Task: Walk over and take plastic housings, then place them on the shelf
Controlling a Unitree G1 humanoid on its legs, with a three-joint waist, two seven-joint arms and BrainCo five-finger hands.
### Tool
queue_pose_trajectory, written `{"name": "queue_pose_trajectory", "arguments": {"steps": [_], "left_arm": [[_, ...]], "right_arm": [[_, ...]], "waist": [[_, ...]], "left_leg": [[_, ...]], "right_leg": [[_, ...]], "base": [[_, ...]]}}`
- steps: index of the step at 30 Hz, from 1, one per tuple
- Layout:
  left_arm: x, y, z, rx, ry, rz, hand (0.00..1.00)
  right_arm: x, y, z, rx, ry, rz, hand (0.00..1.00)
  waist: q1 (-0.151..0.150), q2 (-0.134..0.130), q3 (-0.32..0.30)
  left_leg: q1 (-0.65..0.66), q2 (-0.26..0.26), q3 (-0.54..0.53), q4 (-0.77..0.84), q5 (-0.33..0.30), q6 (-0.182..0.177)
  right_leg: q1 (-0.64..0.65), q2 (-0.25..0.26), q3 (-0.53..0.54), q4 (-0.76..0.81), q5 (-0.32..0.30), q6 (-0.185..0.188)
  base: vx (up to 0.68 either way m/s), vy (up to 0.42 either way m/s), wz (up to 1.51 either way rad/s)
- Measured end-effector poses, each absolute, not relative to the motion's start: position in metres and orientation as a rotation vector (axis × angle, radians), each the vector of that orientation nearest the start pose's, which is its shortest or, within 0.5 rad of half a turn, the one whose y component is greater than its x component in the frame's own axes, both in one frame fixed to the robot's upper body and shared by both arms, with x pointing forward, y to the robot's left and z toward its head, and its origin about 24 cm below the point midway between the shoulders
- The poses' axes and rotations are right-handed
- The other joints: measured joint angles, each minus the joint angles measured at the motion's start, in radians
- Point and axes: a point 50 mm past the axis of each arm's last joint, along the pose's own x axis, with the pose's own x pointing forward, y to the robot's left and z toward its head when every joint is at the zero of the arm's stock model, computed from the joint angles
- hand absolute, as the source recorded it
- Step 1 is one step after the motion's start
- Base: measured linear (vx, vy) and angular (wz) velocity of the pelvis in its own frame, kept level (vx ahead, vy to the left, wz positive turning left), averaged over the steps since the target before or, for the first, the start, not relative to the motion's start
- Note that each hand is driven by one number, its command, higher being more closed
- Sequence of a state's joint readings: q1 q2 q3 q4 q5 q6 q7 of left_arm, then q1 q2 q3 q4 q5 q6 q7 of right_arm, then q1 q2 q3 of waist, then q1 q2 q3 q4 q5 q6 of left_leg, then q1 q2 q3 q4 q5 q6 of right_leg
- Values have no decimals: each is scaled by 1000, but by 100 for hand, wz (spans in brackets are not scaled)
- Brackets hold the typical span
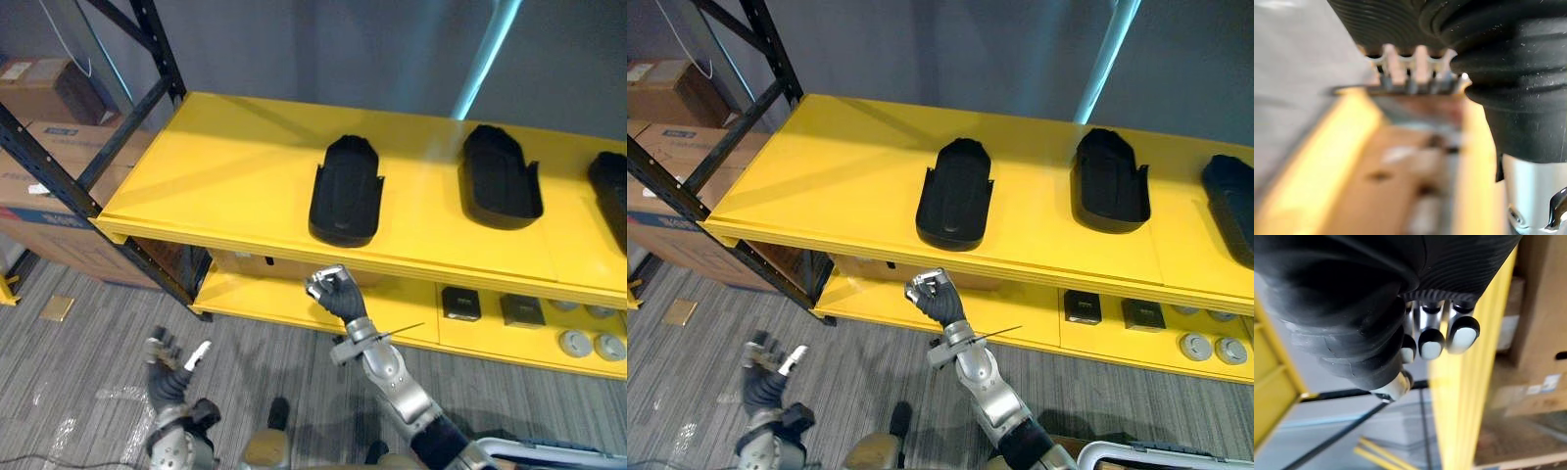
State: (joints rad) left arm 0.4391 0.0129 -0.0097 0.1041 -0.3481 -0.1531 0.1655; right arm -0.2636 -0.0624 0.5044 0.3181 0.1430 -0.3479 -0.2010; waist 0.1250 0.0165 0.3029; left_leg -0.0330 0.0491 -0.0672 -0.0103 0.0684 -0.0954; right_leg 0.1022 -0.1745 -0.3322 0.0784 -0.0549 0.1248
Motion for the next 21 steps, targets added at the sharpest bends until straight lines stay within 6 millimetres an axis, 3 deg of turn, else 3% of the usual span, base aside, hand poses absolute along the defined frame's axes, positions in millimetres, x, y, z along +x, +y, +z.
{"name": "queue_pose_trajectory", "arguments": {"steps": [3, 7, 13, 21], "left_arm": [[127, 162, -80, -382, 524, 269, 0], [120, 165, -96, -465, 597, 293, 0], [104, 166, -113, -501, 683, 312, 0], [101, 168, -119, -496, 711, 285, 0]], "right_arm": [[289, -48, 70, 24, -266, 292, 100], [299, -47, 82, 19, -307, 280, 100], [305, -44, 95, 21, -350, 236, 100], [317, -53, 121, 12, -439, 175, 100]], "waist": [[1, 32, 51], [2, 55, 95], [7, 58, 104], [5, 72, 111]], "left_leg": [[-25, -5, 0, 23, -4, 4], [-27, -4, 2, 41, -8, 5], [-38, 2, 17, 54, -13, -1], [-37, 4, 23, 55, -14, -2]], "right_leg": [[-29, -11, 2, 40, -14, 5], [-50, -21, 9, 100, -44, 2], [-101, -29, 33, 171, -84, -5], [-121, -35, 41, 215, -109, -8]], "base": [[-50, 22, 3], [-38, -5, -1], [-30, -22, -7], [-3, -6, -2]]}}
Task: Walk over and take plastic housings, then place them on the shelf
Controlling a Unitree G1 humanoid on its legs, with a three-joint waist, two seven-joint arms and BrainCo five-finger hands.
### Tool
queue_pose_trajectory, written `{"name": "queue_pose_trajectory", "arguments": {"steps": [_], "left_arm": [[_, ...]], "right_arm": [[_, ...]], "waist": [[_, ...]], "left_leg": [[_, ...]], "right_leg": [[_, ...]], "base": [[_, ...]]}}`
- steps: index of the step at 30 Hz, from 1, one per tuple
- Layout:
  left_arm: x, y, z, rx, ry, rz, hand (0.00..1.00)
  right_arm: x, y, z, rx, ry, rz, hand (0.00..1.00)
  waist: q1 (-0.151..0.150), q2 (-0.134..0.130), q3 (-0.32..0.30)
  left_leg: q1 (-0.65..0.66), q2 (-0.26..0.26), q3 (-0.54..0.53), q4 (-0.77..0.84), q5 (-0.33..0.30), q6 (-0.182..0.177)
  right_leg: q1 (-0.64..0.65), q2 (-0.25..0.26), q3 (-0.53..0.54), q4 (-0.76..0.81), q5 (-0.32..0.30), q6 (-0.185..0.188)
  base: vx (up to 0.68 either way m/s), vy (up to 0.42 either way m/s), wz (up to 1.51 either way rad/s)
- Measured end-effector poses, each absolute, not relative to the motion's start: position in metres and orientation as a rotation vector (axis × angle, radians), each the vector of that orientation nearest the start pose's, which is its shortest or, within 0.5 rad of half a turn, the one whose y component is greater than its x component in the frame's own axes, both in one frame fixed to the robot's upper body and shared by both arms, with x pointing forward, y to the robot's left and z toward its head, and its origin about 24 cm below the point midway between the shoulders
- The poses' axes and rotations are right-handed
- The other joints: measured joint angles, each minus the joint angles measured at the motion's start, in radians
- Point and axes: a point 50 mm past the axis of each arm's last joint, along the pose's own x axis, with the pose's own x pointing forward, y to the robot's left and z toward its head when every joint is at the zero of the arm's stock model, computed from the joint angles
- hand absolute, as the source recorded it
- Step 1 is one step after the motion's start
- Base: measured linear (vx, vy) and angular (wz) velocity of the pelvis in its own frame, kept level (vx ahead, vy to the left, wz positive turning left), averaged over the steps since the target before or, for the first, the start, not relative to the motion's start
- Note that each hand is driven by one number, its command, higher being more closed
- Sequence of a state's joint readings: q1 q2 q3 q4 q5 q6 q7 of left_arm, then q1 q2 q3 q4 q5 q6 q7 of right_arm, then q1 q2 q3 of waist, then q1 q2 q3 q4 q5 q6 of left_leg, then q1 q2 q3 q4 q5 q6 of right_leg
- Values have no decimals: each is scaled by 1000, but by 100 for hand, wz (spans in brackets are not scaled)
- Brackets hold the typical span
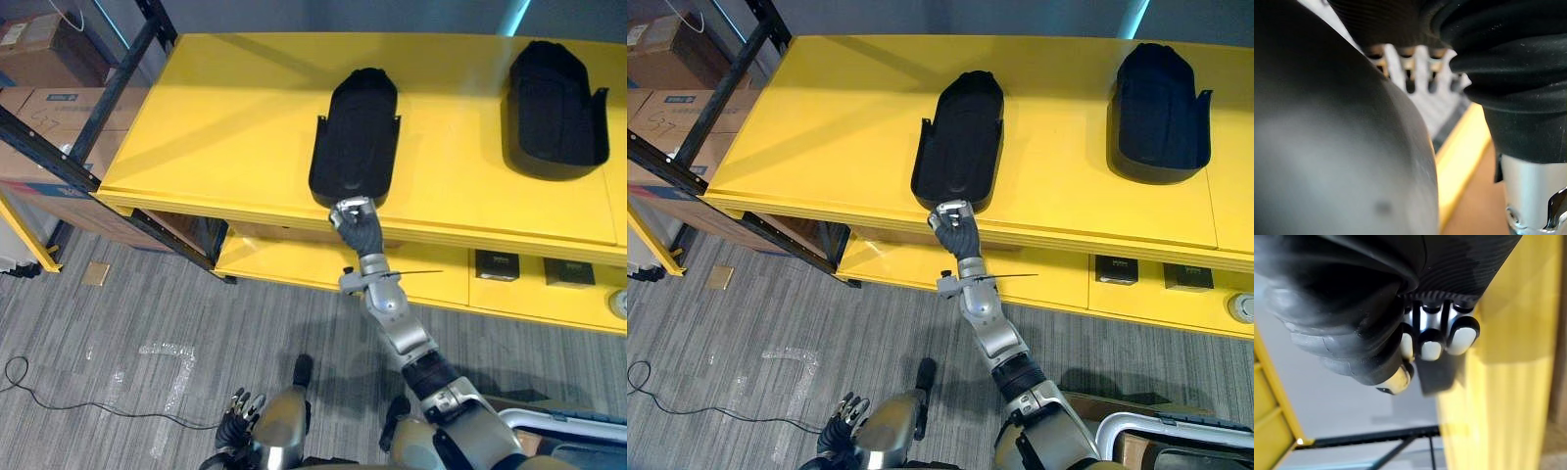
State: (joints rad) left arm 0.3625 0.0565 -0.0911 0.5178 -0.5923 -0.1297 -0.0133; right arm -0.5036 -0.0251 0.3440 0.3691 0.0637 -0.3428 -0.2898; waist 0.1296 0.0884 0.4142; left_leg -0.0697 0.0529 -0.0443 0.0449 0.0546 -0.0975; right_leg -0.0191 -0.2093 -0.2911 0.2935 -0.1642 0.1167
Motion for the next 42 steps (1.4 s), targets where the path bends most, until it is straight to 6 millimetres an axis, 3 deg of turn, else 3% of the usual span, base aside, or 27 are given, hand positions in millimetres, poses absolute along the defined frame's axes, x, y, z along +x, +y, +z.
{"name": "queue_pose_trajectory", "arguments": {"steps": [6, 15, 22, 25, 35, 40, 42], "left_arm": [[98, 170, -121, -422, 738, 240, 0], [96, 175, -126, -353, 767, 225, 0], [81, 182, -141, -314, 877, 248, 0], [82, 182, -142, -313, 878, 248, 0], [81, 182, -144, -303, 892, 251, 0], [88, 181, -143, -303, 877, 238, 0], [89, 181, -143, -302, 875, 237, 0]], "right_arm": [[328, -58, 146, 27, -510, 146, 100], [344, -72, 144, -33, -454, 108, 100], [359, -72, 162, -74, -484, 114, 100], [361, -72, 164, -74, -499, 107, 100], [364, -73, 167, -84, -506, 72, 100], [368, -74, 180, -119, -547, 9, 100], [372, -80, 176, -134, -513, -36, 100]], "waist": [[1, 1, 1], [-1, 10, 5], [6, 16, 12], [26, 16, 12], [29, 17, 14], [41, 31, 40], [49, 30, 40]], "left_leg": [[2, 0, 3, 2, 0, -1], [2, -3, 1, 5, -1, -2], [-31, -3, -13, 21, -3, -3], [-40, -3, -21, 24, -4, -4], [-56, -4, -26, 36, -6, -4], [-70, -4, -32, 42, -6, -4], [-79, -4, -33, 43, -6, -4]], "right_leg": [[-16, -4, 12, 37, -20, -3], [-24, -12, 7, 62, -36, -5], [-40, -12, -8, 61, -36, -5], [-44, -12, -10, 62, -36, -5], [-49, -12, -16, 62, -35, -5], [-56, -12, -26, 62, -35, -5], [-63, -12, -28, 63, -35, -5]], "base": [[-1, -2, -1], [0, 0, 0], [6, -2, 6], [11, 0, 5], [-1, 2, 2], [0, -3, 3], [27, -5, 7]]}}
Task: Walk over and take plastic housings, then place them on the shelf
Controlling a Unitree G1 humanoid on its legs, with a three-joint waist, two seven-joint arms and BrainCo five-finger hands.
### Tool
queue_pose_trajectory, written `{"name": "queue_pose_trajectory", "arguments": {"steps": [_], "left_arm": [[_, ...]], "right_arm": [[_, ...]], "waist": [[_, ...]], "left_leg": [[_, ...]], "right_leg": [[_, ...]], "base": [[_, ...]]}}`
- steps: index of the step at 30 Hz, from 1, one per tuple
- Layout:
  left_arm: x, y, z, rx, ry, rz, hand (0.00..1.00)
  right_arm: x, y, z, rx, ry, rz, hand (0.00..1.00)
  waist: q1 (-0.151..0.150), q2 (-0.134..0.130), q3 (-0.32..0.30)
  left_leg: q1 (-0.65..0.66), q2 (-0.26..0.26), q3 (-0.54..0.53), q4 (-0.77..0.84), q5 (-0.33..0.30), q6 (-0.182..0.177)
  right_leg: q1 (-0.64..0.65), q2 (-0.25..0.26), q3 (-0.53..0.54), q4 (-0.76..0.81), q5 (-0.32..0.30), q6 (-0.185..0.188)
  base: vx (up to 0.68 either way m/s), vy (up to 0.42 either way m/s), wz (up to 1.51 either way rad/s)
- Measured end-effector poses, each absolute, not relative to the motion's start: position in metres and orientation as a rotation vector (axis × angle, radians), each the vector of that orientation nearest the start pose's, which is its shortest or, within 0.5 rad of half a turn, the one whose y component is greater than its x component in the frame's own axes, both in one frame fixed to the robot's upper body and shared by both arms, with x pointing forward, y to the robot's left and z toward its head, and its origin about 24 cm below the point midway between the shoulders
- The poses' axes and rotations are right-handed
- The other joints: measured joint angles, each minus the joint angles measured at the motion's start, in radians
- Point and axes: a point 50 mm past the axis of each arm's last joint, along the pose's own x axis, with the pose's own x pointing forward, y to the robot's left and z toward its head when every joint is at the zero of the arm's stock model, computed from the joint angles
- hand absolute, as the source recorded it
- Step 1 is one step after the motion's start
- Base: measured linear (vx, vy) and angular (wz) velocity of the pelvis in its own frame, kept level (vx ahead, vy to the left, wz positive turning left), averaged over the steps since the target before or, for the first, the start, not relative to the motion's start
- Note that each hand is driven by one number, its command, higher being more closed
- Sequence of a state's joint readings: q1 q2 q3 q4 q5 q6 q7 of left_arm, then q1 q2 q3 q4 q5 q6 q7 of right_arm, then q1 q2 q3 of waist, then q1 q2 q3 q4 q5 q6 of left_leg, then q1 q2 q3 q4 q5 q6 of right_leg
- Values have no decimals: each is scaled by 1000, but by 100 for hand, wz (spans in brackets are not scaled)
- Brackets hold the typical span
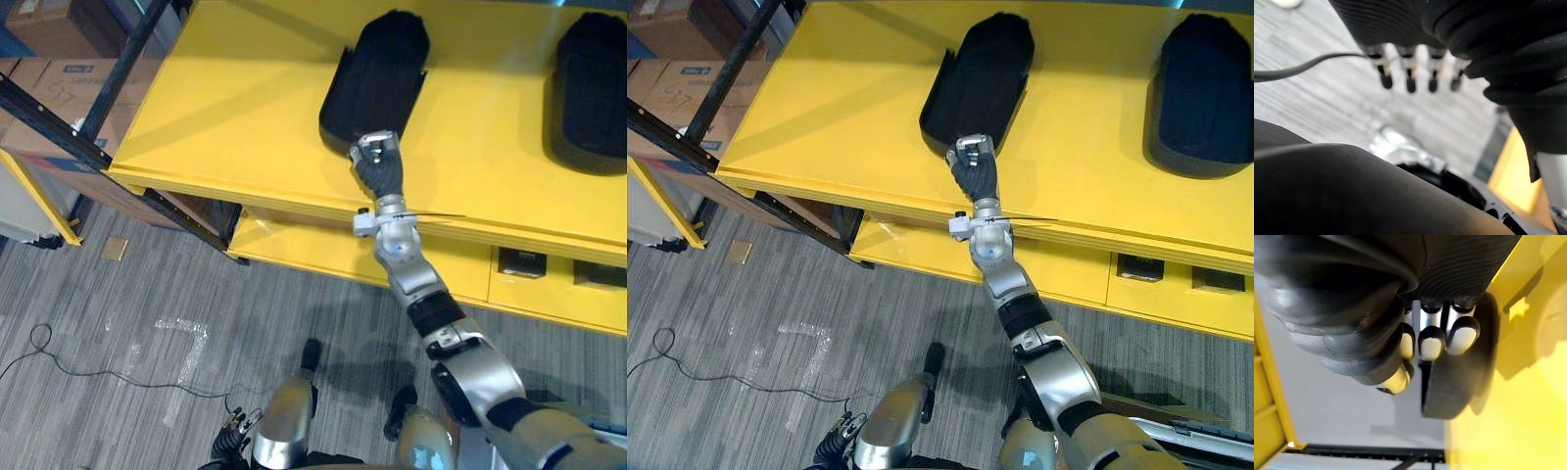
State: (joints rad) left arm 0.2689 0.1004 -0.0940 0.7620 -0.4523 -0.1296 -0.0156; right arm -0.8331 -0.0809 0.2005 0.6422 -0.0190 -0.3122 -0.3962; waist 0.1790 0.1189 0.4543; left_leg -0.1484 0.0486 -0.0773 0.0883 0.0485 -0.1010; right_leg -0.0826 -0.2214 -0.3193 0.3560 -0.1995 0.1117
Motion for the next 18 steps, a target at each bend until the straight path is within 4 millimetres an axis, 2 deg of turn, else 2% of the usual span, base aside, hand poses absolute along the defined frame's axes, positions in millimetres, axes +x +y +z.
{"name": "queue_pose_trajectory", "arguments": {"steps": [7, 9, 13, 18], "left_arm": [[90, 180, -142, -300, 873, 234, 0], [90, 180, -142, -300, 873, 234, 0], [90, 180, -142, -298, 871, 236, 0], [90, 181, -142, -299, 860, 244, 0]], "right_arm": [[376, -98, 186, -164, -546, -185, 100], [378, -108, 191, -159, -555, -249, 100], [380, -121, 213, -148, -615, -331, 100], [374, -120, 227, -136, -697, -339, 100]], "waist": [[7, 0, 1], [6, 0, 1], [6, 1, 1], [-1, 1, 1]], "left_leg": [[-10, 0, 0, 10, -1, 1], [-9, 1, 1, 10, -1, 1], [-1, 3, 8, 8, -1, 1], [20, 9, 17, -9, 0, 0]], "right_leg": [[-1, 0, -3, -1, 0, 0], [-1, 1, -2, 0, 0, 0], [-1, 3, 8, 2, 1, 0], [6, 8, 21, -4, 3, -1]], "base": [[11, -1, 2], [-13, 1, -2], [-13, -1, -5], [12, -6, -9]]}}
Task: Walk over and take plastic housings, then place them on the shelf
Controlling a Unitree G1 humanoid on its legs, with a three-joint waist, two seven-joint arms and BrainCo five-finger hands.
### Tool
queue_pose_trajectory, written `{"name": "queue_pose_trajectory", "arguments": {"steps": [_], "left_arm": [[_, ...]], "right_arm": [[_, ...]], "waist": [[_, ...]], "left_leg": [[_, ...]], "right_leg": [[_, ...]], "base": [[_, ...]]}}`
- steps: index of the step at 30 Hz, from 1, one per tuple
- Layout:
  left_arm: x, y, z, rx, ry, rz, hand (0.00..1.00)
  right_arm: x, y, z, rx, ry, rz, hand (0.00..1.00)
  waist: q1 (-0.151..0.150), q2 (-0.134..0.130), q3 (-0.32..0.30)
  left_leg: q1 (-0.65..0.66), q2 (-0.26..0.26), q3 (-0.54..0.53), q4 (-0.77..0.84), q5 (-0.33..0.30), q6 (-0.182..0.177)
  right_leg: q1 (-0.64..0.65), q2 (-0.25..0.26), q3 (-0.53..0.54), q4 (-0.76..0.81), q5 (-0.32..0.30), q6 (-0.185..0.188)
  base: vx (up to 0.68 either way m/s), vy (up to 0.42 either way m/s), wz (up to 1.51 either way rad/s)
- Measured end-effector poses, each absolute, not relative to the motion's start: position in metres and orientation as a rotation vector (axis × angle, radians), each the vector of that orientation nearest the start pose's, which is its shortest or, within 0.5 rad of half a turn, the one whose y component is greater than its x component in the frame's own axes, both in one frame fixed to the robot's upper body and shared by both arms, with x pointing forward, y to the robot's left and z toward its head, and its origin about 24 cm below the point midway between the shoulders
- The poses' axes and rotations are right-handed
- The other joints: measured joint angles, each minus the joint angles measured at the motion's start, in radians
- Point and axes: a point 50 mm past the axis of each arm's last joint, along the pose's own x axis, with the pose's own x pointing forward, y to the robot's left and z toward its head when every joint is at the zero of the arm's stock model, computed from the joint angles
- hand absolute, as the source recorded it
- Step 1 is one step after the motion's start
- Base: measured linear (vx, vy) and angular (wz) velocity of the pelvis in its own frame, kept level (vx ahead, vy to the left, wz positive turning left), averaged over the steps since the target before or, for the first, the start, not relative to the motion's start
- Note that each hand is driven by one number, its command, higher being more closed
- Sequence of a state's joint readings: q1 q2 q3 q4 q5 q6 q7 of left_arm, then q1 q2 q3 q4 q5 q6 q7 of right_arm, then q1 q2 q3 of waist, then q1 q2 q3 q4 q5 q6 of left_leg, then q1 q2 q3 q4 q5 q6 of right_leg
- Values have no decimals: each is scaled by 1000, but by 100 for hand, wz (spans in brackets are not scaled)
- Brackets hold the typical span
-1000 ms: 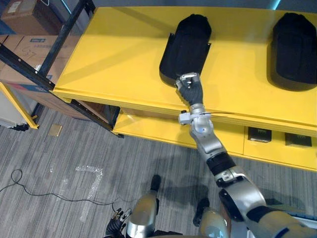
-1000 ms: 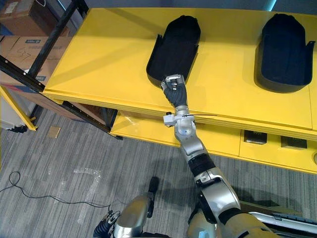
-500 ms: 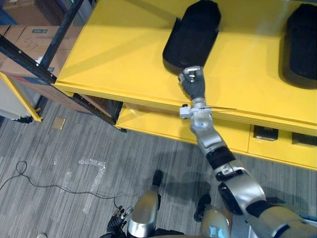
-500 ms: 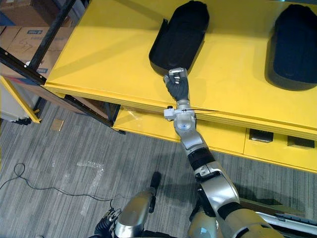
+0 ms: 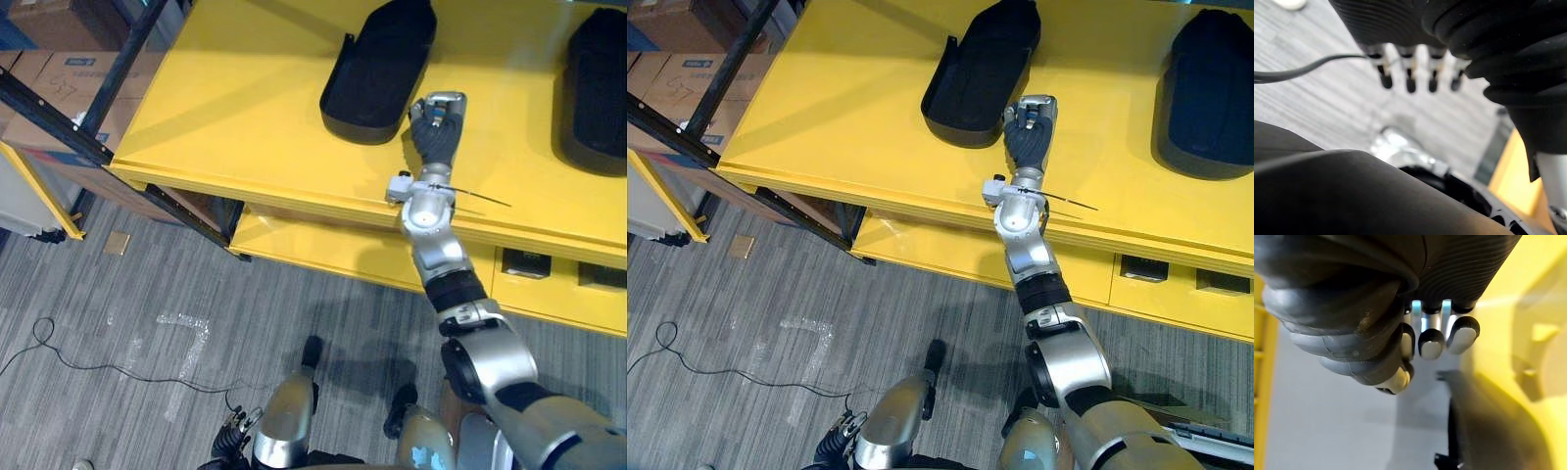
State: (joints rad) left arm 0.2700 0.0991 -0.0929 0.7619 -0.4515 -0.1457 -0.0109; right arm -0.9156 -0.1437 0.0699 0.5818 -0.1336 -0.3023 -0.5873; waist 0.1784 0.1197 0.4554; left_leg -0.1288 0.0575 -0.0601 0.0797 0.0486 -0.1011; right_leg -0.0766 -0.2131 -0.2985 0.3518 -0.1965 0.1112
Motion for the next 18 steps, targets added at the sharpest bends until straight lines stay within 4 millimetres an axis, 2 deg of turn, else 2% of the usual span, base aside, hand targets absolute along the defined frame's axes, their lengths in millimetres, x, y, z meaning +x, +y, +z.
{"name": "queue_pose_trajectory", "arguments": {"steps": [3, 4, 6, 8, 10, 11, 12, 13, 14, 16, 18], "left_arm": [[89, 181, -142, -302, 850, 248, 0], [89, 181, -141, -285, 843, 245, 0], [90, 184, -140, -258, 829, 241, 0], [90, 186, -139, -230, 813, 236, 0], [87, 189, -138, -217, 805, 250, 0], [86, 194, -138, -202, 797, 266, 0], [85, 195, -137, -196, 795, 269, 0], [85, 196, -137, -184, 795, 269, 0], [83, 202, -136, -159, 794, 279, 0], [85, 207, -134, -131, 785, 285, 0], [89, 213, -131, -73, 783, 281, 0]], "right_arm": [[361, -114, 242, -90, -789, -316, 100], [353, -111, 246, -68, -836, -294, 0], [341, -106, 247, -45, -881, -257, 0], [329, -102, 238, -23, -886, -222, 0], [318, -97, 220, -16, -841, -177, 0], [307, -101, 200, -7, -772, -151, 0], [304, -103, 193, -2, -744, -150, 0], [301, -107, 186, -4, -714, -155, 0], [292, -118, 166, -21, -642, -168, 0], [280, -133, 146, -15, -569, -194, 0], [259, -157, 120, 15, -466, -251, 0]], "waist": [[-3, -1, 1], [-6, -3, 1], [-10, -11, 4], [-22, -23, 5], [-33, -40, -4], [-56, -63, -20], [-61, -70, -24], [-68, -81, -32], [-86, -109, -69], [-98, -136, -101], [-135, -166, -142]], "left_leg": [[31, 5, 13, -14, 0, 0], [45, 9, 16, -21, 0, 0], [65, 21, 21, -41, 1, -2], [81, 29, 37, -58, 1, -2], [102, 38, 67, -83, 3, -4], [118, 41, 88, -103, 3, -4], [128, 42, 98, -111, 3, -4], [133, 42, 108, -115, 3, -4], [140, 41, 132, -133, 2, -4], [157, 41, 167, -152, 2, -4], [184, 41, 221, -157, -15, -5]], "right_leg": [[29, 8, 4, -21, 4, 1], [46, 14, 5, -37, 9, 2], [64, 29, 9, -71, 23, -1], [81, 42, 17, -105, 37, -1], [89, 55, 38, -141, 57, -2], [105, 64, 57, -183, 80, 2], [111, 66, 63, -197, 87, 4], [115, 68, 74, -212, 94, 7], [116, 71, 94, -247, 112, 9], [116, 74, 125, -275, 127, 13], [116, 77, 176, -295, 145, 18]], "base": [[33, -16, -9], [37, -26, -9], [33, -24, -14], [39, -12, -21], [68, 6, -41], [122, 27, -39], [123, 35, -35], [98, 34, -38], [79, 26, -40], [108, 33, -51], [89, 41, -70]]}}
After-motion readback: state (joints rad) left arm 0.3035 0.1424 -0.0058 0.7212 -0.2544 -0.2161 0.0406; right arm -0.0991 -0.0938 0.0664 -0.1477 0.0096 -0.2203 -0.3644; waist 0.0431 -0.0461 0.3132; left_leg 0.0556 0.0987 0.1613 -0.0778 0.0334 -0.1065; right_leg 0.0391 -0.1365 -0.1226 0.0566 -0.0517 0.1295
